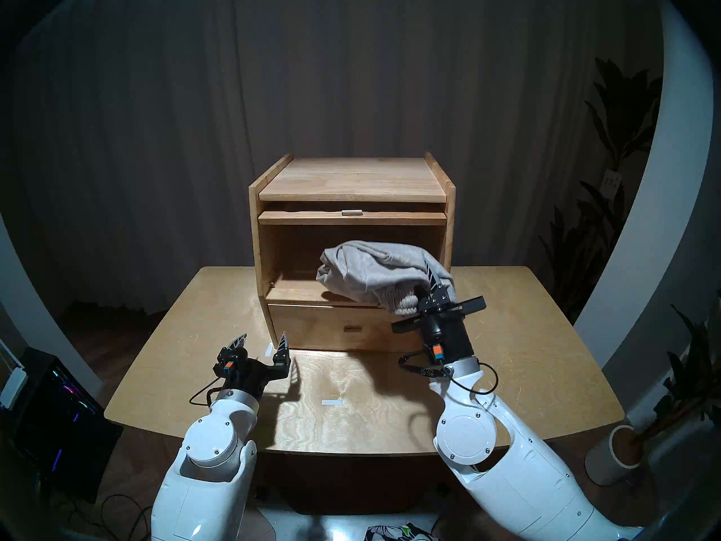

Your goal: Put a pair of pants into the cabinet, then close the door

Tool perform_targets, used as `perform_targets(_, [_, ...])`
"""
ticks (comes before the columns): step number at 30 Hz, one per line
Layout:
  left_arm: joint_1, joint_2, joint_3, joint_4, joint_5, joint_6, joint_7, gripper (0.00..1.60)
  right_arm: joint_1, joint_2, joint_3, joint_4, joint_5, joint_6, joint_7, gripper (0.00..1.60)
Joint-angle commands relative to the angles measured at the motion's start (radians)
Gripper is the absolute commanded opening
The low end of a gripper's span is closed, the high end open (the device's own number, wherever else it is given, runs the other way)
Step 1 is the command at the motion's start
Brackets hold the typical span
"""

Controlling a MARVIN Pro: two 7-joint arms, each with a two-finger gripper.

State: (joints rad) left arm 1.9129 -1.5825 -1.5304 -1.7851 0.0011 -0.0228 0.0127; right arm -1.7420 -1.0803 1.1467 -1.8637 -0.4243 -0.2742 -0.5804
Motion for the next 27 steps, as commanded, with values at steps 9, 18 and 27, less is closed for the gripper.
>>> perform_targets(9, [-0.005,0.000,-0.002,-0.023,-0.002,-0.005,0.000,1.60,0.172,-0.134,-0.026,-0.003,-0.021,0.099,0.148,0.00])
perform_targets(18, [-0.005,0.000,-0.002,-0.022,-0.002,-0.005,0.000,1.60,0.254,-0.208,0.003,0.057,0.180,0.267,0.316,0.00])
perform_targets(27, [-0.006,0.000,-0.002,-0.022,-0.002,-0.005,0.000,1.60,0.308,-0.307,0.048,0.041,0.429,0.439,0.406,0.00])
